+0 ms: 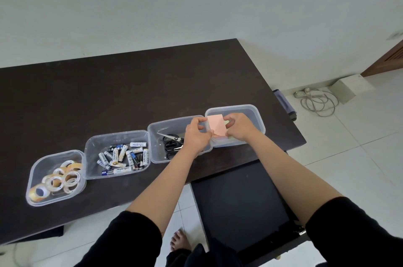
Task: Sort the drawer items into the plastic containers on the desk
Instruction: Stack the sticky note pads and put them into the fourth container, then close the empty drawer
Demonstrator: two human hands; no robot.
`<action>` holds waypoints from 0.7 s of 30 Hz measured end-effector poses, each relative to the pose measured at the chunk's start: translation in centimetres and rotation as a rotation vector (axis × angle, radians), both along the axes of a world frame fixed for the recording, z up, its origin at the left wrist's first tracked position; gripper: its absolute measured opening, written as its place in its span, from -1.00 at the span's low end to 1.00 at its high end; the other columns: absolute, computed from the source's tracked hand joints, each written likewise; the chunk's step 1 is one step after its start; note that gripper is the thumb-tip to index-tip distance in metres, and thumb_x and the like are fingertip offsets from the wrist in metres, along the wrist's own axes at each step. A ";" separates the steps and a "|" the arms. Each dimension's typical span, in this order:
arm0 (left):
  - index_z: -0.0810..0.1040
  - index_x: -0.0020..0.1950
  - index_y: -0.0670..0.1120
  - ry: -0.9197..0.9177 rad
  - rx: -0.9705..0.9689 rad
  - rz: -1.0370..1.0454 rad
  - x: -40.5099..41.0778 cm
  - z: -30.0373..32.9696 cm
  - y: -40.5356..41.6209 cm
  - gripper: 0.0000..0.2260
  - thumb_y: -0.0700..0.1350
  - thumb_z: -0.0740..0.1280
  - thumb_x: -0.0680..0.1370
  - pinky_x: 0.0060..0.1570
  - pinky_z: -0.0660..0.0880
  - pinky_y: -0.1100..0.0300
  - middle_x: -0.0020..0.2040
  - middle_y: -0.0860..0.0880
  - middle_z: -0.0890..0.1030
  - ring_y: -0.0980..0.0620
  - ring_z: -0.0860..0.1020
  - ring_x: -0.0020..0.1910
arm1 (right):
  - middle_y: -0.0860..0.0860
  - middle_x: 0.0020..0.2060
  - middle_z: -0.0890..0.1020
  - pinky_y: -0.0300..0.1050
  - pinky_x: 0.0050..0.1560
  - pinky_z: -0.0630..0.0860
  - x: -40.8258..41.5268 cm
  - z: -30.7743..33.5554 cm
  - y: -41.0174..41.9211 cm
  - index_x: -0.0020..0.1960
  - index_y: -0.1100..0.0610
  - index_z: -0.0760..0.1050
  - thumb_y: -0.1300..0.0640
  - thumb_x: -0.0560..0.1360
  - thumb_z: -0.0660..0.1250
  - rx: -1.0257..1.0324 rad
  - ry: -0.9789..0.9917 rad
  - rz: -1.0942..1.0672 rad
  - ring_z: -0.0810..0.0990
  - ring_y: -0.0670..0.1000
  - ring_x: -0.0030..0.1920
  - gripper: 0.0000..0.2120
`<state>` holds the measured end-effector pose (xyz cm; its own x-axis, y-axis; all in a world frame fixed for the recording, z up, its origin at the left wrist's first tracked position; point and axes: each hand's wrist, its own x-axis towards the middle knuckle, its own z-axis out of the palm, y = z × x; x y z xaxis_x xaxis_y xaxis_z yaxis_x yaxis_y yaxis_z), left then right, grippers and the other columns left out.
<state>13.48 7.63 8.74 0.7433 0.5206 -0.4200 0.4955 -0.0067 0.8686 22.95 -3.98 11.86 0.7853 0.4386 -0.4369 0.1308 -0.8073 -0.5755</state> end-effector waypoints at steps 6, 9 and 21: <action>0.36 0.30 0.04 0.032 0.048 -0.073 -0.3 0.5 0.0 -0.52 -0.19 0.43 0.44 0.22 0.50 -0.02 0.30 -0.09 0.40 -0.05 0.44 0.24 | 0.13 0.20 0.57 -0.15 0.03 0.48 0.1 0.2 0.2 0.34 0.13 0.41 0.39 0.38 0.40 -0.048 -0.016 0.033 0.54 0.13 0.18 -0.44; 0.33 0.38 -0.01 0.018 0.121 -0.082 -1.2 1.0 -0.5 -0.50 -0.11 0.40 0.47 0.28 0.41 0.06 0.36 -0.09 0.37 -0.06 0.42 0.29 | 0.11 0.23 0.54 -0.14 0.07 0.46 -0.6 0.2 -0.2 0.37 0.13 0.37 0.33 0.40 0.40 -0.014 -0.035 0.002 0.51 0.11 0.22 -0.43; 0.50 0.24 -0.11 -0.321 0.514 0.165 -14.3 -0.1 -11.7 -0.72 -0.20 0.32 0.52 0.20 0.27 0.55 0.22 0.01 0.49 0.18 0.42 0.21 | 0.08 0.07 0.57 -0.16 0.13 0.44 -13.8 -4.0 -10.5 0.19 0.16 0.51 0.25 0.43 0.38 0.396 -0.544 -0.156 0.50 0.07 0.12 -0.67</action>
